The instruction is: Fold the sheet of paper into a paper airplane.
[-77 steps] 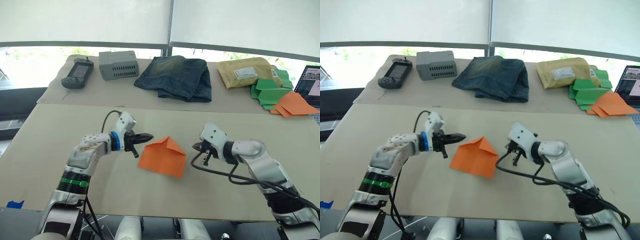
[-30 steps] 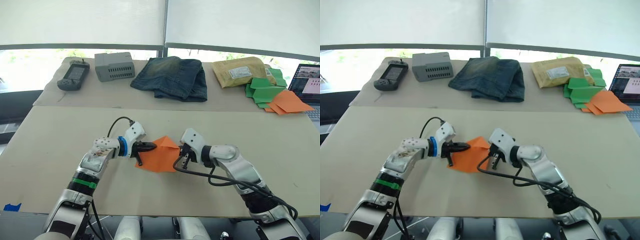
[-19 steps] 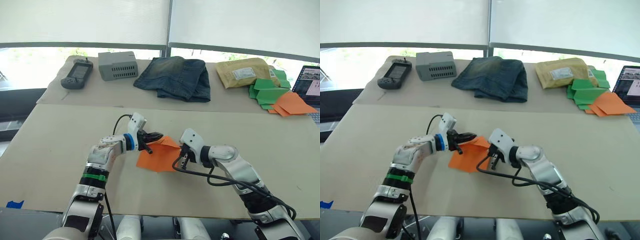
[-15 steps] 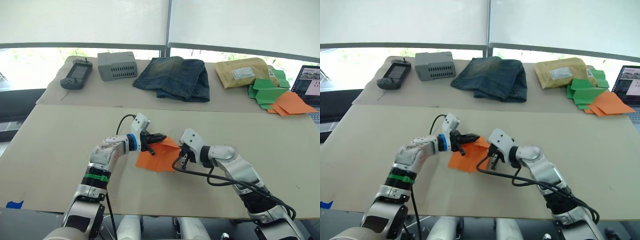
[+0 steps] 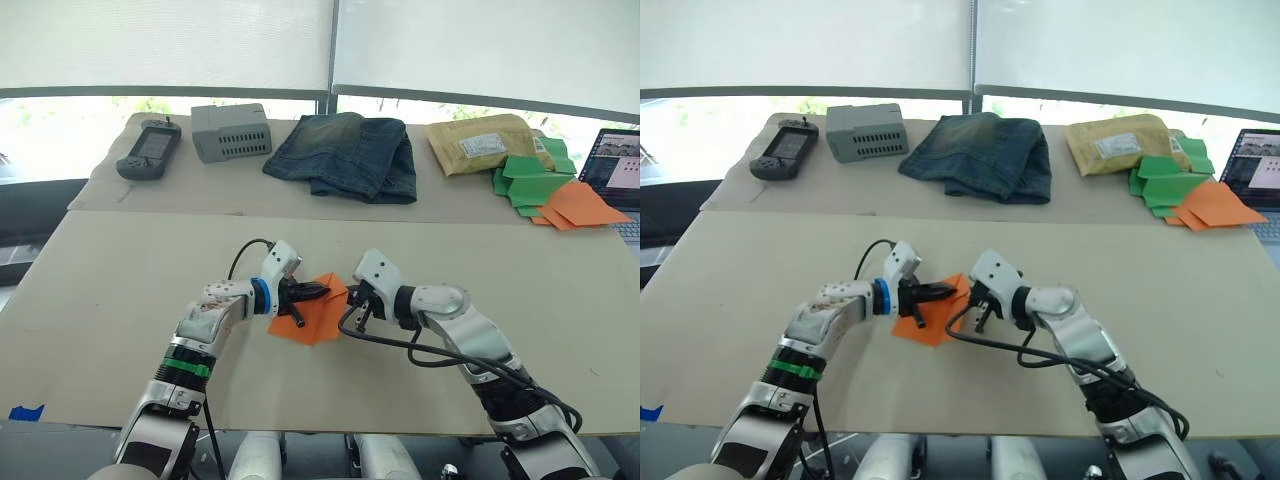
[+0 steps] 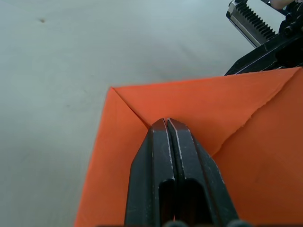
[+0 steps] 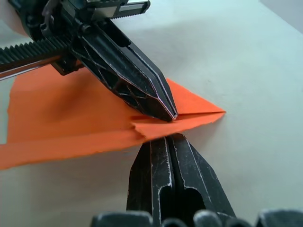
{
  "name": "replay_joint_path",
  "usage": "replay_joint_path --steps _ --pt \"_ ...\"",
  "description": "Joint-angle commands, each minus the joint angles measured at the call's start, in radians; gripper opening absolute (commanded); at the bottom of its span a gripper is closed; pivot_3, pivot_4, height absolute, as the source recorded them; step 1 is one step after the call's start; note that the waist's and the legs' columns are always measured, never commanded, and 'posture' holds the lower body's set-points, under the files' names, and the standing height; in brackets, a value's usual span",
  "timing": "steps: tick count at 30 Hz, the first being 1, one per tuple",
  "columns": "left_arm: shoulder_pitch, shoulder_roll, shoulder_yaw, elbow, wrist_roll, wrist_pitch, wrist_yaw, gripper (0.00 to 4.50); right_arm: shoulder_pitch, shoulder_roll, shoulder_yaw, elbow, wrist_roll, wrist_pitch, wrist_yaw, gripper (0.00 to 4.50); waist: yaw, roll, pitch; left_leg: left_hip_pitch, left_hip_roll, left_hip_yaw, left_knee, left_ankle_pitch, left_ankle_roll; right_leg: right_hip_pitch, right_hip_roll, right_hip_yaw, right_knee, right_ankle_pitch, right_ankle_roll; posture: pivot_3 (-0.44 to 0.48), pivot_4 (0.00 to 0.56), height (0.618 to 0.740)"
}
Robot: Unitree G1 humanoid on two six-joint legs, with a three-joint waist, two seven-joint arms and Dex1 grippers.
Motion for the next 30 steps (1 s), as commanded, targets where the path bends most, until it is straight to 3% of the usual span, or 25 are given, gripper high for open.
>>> replay_joint_path --steps 1,19,30 --pt "0.007 0.005 0.009 -0.049 -0.010 -0.003 0.004 0.05 -0.026 0.013 0.003 -0.008 0.008 -0.021 0.000 0.00 0.000 0.000 0.000 0.000 0.000 0.000 0.000 0.000 0.000 0.000 0.000 0.000 0.000 0.000 0.000 0.000 0.150 0.728" --pt "0.083 0.040 0.012 -0.113 -0.007 0.012 0.033 0.05 -0.100 0.067 0.049 0.085 -0.006 -0.060 0.009 0.00 -0.004 0.000 0.000 0.001 0.000 0.000 0.000 0.000 0.000 0.000 0.000 0.000 0.000 0.000 0.000 0.000 0.150 0.728" --pt "0.081 0.222 0.141 -0.127 -0.042 0.025 0.005 0.05 -0.114 0.083 0.097 0.180 -0.033 -0.124 0.043 0.00 -0.027 0.000 0.000 0.001 0.001 0.000 0.000 0.000 0.000 0.000 0.001 0.000 0.001 0.000 -0.001 0.000 0.150 0.728"
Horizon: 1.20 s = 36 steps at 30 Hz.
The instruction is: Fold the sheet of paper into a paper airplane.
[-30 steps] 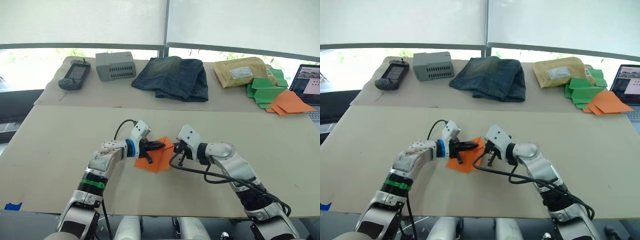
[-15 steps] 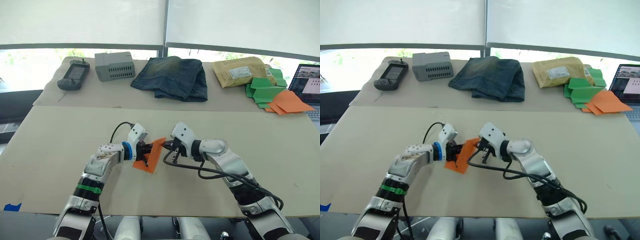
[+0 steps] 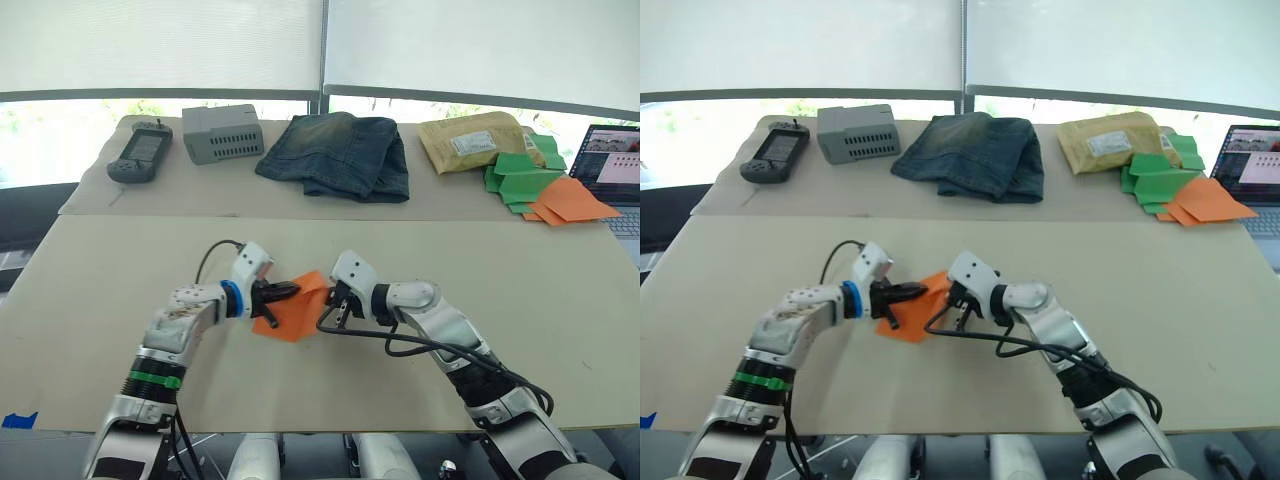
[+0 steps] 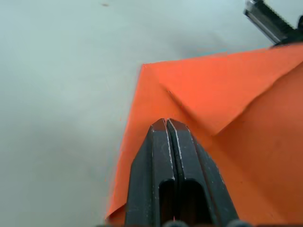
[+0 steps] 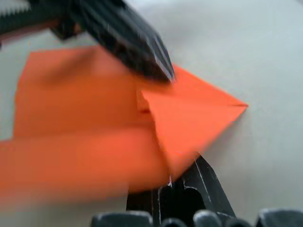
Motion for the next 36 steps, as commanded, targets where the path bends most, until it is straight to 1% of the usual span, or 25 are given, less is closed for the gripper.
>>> replay_joint_path --steps 1,5,13,18,25,31,36 --pt "0.012 0.060 0.058 -0.047 -0.033 0.011 -0.032 0.05 -0.029 0.003 0.018 0.009 -0.014 -0.054 0.024 0.00 -0.003 0.000 0.000 0.000 0.000 0.000 0.000 0.000 0.000 0.000 0.000 0.000 0.000 0.000 0.000 0.000 0.150 0.728" --pt "0.037 0.066 0.055 -0.064 -0.036 0.015 -0.029 0.05 -0.043 0.010 0.017 0.033 -0.017 -0.079 0.038 0.00 0.001 0.000 0.000 0.000 0.000 0.000 0.000 0.000 0.000 0.000 0.000 0.000 0.000 0.000 0.000 0.000 0.150 0.728" --pt "0.036 -0.007 0.033 -0.103 -0.050 0.030 0.008 0.05 -0.063 0.002 0.003 0.026 -0.019 -0.074 0.048 0.00 0.004 0.000 0.000 0.000 -0.001 0.000 0.000 0.000 0.000 0.000 -0.001 0.000 0.000 0.001 -0.002 0.000 0.150 0.728" --pt "0.000 -0.004 0.035 -0.054 -0.036 0.011 0.002 0.05 -0.054 -0.011 -0.004 0.011 -0.021 -0.066 0.044 0.00 0.002 0.000 0.000 0.000 0.000 0.000 0.000 0.000 0.000 0.000 -0.001 0.000 0.000 0.001 -0.002 0.000 0.150 0.728" --pt "-0.009 -0.033 -0.026 -0.041 -0.024 0.009 -0.012 0.05 -0.075 -0.012 -0.024 -0.014 -0.018 -0.052 0.026 0.00 0.002 0.000 0.000 0.000 -0.001 0.000 0.000 0.000 0.000 0.000 -0.001 0.000 0.000 0.001 -0.002 0.000 0.150 0.728" --pt "0.003 -0.046 -0.056 -0.029 -0.009 -0.002 -0.013 0.05 -0.110 0.009 -0.032 -0.015 -0.011 -0.041 0.016 0.00 0.001 0.000 0.000 0.000 -0.001 0.000 0.000 0.000 0.000 0.000 0.000 0.000 0.000 0.001 -0.002 0.000 0.150 0.728" --pt "0.004 -0.046 -0.059 -0.014 -0.002 -0.009 -0.015 0.05 -0.123 0.041 -0.017 0.026 -0.016 -0.056 0.012 0.00 0.000 0.000 0.000 0.000 0.000 0.000 0.000 0.000 0.000 0.000 -0.001 0.000 0.000 0.001 -0.002 0.000 0.150 0.728"
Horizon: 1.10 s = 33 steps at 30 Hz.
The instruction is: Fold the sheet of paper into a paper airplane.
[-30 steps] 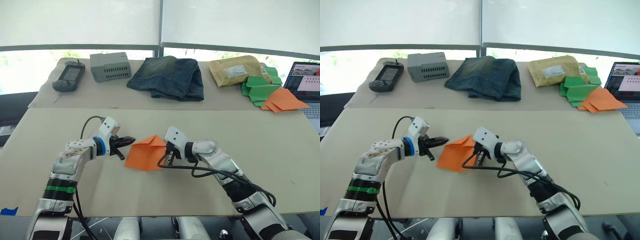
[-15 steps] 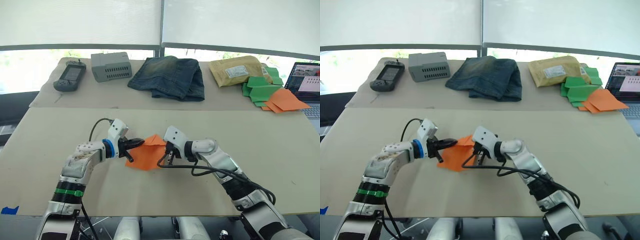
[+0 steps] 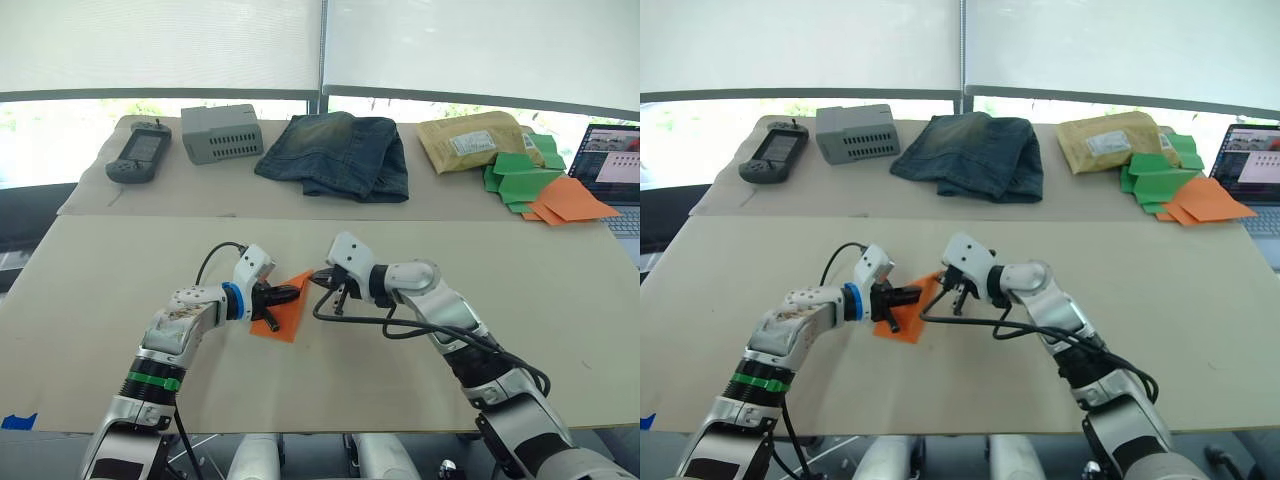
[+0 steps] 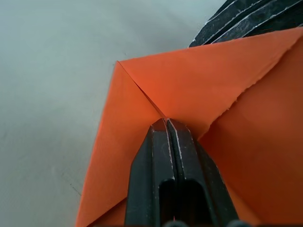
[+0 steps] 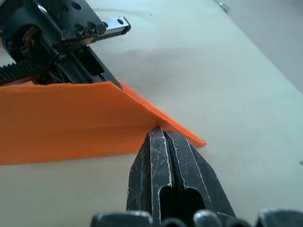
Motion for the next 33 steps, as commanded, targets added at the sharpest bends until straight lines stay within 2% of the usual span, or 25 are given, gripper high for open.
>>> replay_joint_path --steps 1,13,19,24,33 --pt "0.000 0.003 -0.002 0.002 0.007 -0.020 -0.007 0.05 -0.021 0.020 0.001 0.007 0.001 -0.015 -0.004 0.00 0.000 0.000 0.000 0.000 0.000 0.000 0.000 0.000 0.000 0.000 0.000 0.000 0.000 0.000 0.000 0.000 0.150 0.728" --pt "0.054 0.074 0.055 -0.046 -0.002 -0.008 0.003 0.05 -0.047 0.081 0.023 0.184 -0.016 -0.109 0.015 0.00 -0.007 0.000 0.000 0.001 0.001 0.000 0.000 0.000 0.000 0.000 0.001 0.000 0.001 0.000 -0.001 0.000 0.150 0.728" --pt "0.088 0.077 0.082 -0.088 -0.009 0.007 0.027 0.05 -0.068 0.110 0.034 0.266 -0.025 -0.166 0.034 0.00 -0.004 0.000 0.000 0.001 0.001 0.000 0.000 0.000 0.000 0.000 0.000 0.000 0.000 0.002 -0.004 0.000 0.150 0.728" --pt "0.117 0.074 0.092 -0.130 -0.014 0.019 0.048 0.05 -0.086 0.106 0.029 0.255 -0.028 -0.168 0.050 0.00 -0.006 0.000 0.000 0.001 0.001 0.000 -0.001 0.000 0.000 0.000 0.000 0.000 0.001 0.002 -0.004 0.000 0.150 0.728" --pt "0.104 0.123 0.198 -0.203 -0.109 0.083 0.041 0.05 -0.059 0.044 0.005 0.160 -0.024 -0.129 0.080 0.00 -0.004 0.000 0.000 0.001 0.001 0.000 -0.001 0.000 0.000 0.000 0.000 0.000 0.001 0.002 -0.004 0.000 0.150 0.728"
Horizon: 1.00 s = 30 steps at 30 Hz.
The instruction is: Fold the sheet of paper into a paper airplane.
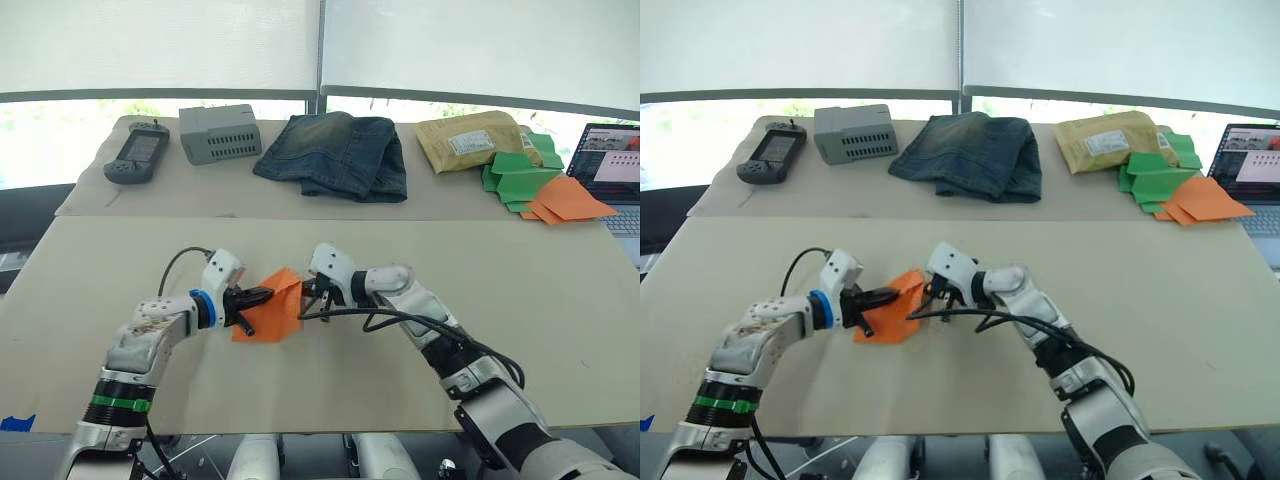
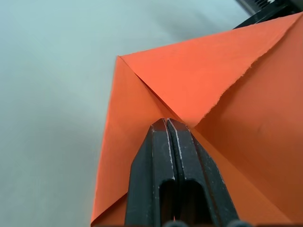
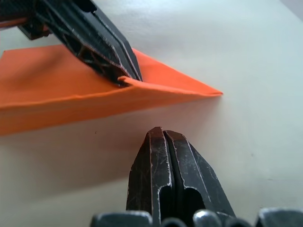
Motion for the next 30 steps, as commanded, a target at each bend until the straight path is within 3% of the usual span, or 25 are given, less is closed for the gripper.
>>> replay_joint_path --steps 1,17,30 --pt "-0.016 0.042 0.051 -0.064 -0.044 0.019 -0.018 0.05 0.005 -0.023 -0.032 -0.071 0.015 0.019 0.011 0.00 0.000 0.000 0.000 0.000 0.000 0.000 0.000 0.000 0.000 0.000 0.000 0.000 0.000 0.000 0.000 0.000 0.150 0.728" --pt "0.051 0.065 -0.008 -0.023 -0.002 -0.028 -0.008 0.05 0.016 -0.003 -0.044 -0.166 0.053 0.075 0.010 0.00 0.000 0.000 0.000 0.000 0.000 0.000 0.000 0.000 0.000 0.000 0.000 0.000 0.000 0.000 0.000 0.000 0.150 0.728" --pt "0.084 0.057 0.002 -0.031 -0.008 -0.042 0.005 0.05 -0.072 0.133 -0.019 0.085 0.027 -0.063 0.004 0.00 0.000 0.000 0.000 0.000 0.000 0.000 0.000 0.000 0.000 0.000 0.000 0.000 0.000 0.000 -0.001 0.000 0.150 0.728"
